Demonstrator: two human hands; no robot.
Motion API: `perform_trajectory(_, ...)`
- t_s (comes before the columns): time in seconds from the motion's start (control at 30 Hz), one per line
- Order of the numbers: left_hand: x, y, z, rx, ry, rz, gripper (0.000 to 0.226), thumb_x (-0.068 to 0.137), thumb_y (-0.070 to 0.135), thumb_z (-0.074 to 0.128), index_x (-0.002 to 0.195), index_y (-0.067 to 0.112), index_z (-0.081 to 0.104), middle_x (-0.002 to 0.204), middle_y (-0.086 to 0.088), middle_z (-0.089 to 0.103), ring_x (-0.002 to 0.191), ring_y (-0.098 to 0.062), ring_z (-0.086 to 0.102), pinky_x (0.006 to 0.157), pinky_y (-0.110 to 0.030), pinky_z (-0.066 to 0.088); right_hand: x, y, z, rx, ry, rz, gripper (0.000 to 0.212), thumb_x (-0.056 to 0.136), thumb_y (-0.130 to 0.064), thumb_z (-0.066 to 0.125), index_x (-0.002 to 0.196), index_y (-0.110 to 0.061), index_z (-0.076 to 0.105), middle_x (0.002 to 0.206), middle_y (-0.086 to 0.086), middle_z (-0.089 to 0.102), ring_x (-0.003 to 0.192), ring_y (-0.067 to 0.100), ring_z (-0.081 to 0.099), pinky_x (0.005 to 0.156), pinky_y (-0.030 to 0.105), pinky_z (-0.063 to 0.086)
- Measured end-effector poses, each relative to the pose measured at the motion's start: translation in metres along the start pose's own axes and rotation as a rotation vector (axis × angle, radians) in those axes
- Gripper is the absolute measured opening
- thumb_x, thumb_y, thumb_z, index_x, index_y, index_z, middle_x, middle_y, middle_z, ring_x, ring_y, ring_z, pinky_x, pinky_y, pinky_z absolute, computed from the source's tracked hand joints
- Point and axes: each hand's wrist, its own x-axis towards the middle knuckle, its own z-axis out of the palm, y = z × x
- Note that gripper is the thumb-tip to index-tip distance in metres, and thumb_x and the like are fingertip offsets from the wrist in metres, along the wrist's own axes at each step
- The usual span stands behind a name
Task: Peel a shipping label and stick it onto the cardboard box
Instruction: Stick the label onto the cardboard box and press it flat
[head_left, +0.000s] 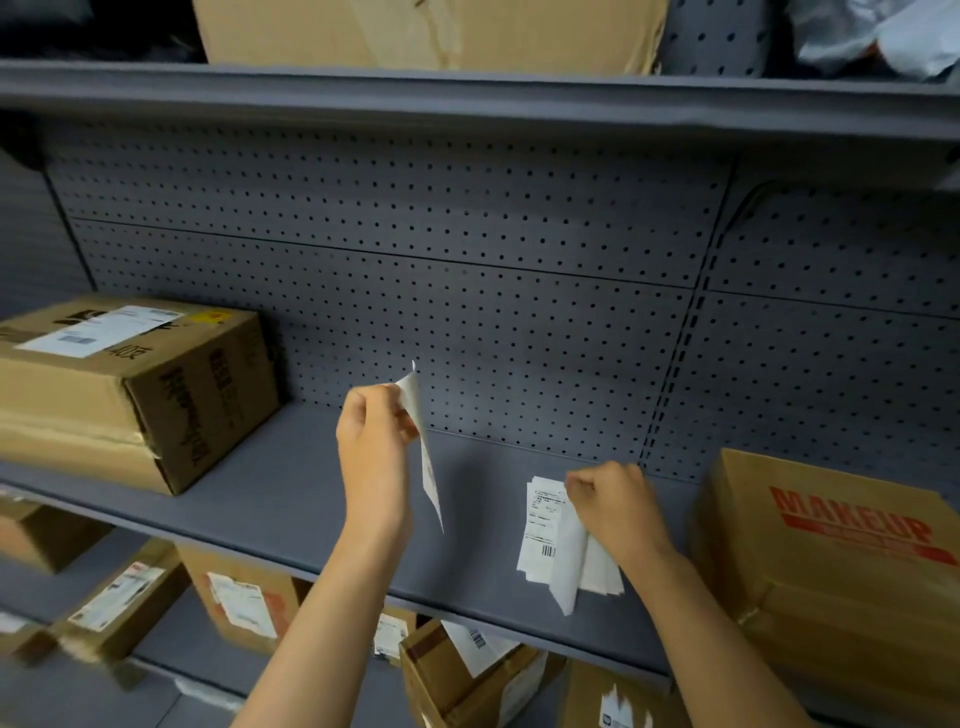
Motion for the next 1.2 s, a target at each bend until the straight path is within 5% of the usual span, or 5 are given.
perform_trajectory(0.17, -0.01, 0.001, 0.015, -0.009, -0.03, -0.027, 0.02, 0.088, 0.02, 0.047, 0.068, 0.02, 0.045, 0.053, 0.014, 0.043, 0.06, -0.014, 0.037, 0.069, -0.035, 0.035, -0.021, -0.073, -0.038, 0.286, 0.088, -0.266, 0.025, 0.083, -0.045, 0.068, 0.098, -0.029, 0.08, 0.084, -0.016, 0.076, 0.078, 0.003, 0.067, 0.074, 0.026, 0.057)
perform_trajectory(0.33, -0.024, 0.015, 0.028, -0.053, -0.074, -0.018, 0.021, 0.093, 0.015, 0.046, 0.072, 0.017, 0.045, 0.056, 0.012, 0.041, 0.053, -0.009, 0.037, 0.055, -0.025, 0.033, -0.04, -0.127, -0.069, 0.133, 0.17, -0.391, 0.034, 0.072, -0.065, 0.068, 0.089, -0.037, 0.078, 0.083, -0.018, 0.073, 0.082, 0.002, 0.063, 0.069, 0.029, 0.052)
perform_trajectory(0.7, -0.03, 0.024, 0.022, -0.28, -0.081, -0.061, 0.031, 0.094, 0.015, 0.033, 0.078, 0.014, 0.059, 0.066, 0.001, 0.059, 0.064, -0.02, 0.055, 0.068, -0.032, 0.045, -0.044, -0.135, -0.089, 0.123, 0.393, -0.371, 0.011, 0.077, -0.036, 0.068, 0.069, -0.03, 0.074, 0.067, -0.015, 0.068, 0.069, 0.008, 0.059, 0.061, 0.031, 0.052)
perform_trajectory(0.93, -0.026, 0.015, 0.014, 0.05, -0.244, -0.095, 0.02, 0.094, 0.032, 0.058, 0.108, 0.022, 0.068, 0.106, 0.008, 0.073, 0.096, -0.009, 0.064, 0.083, -0.03, 0.048, -0.057, -0.12, -0.12, 0.377, 0.461, -0.333, 0.009, 0.078, -0.023, 0.071, 0.07, -0.024, 0.076, 0.066, -0.015, 0.069, 0.065, 0.009, 0.064, 0.061, 0.035, 0.056)
perform_trajectory(1.2, -0.054, 0.005, 0.052, 0.064, -0.434, -0.041, 0.014, 0.091, 0.029, 0.069, 0.084, 0.018, 0.074, 0.088, 0.009, 0.077, 0.087, -0.007, 0.066, 0.081, -0.027, 0.048, -0.077, -0.072, -0.167, 0.336, 0.513, -0.132, 0.007, 0.082, -0.021, 0.074, 0.079, -0.023, 0.08, 0.071, -0.013, 0.075, 0.07, 0.007, 0.068, 0.063, 0.019, 0.055)
